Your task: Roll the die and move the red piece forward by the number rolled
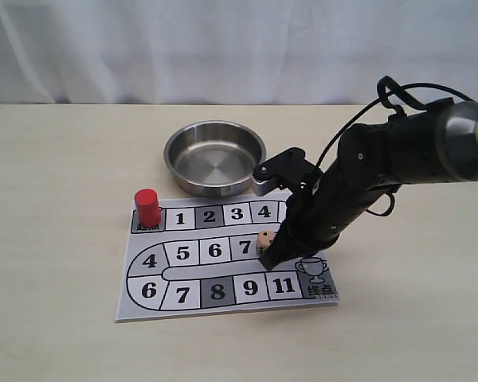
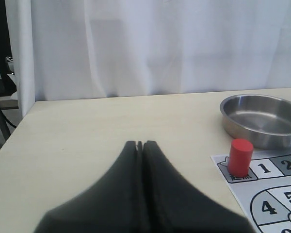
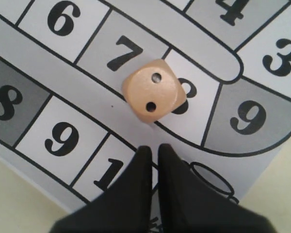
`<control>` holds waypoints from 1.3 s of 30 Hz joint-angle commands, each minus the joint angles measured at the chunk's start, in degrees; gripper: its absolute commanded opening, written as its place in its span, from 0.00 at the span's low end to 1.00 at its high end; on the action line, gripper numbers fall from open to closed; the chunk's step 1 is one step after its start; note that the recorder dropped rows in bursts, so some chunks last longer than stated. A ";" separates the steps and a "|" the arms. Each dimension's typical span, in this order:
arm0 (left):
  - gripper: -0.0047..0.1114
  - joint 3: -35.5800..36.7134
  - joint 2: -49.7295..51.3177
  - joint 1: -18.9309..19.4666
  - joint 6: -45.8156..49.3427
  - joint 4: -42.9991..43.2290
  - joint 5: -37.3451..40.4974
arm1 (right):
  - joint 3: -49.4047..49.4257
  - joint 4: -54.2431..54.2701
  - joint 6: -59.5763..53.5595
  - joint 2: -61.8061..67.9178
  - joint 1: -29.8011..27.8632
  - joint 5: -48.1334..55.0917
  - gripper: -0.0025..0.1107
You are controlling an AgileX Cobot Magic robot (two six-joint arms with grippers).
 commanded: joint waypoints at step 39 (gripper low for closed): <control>0.04 0.09 -0.17 0.00 0.01 -0.05 -0.51 | -2.19 0.04 -0.16 -7.90 0.05 1.57 0.07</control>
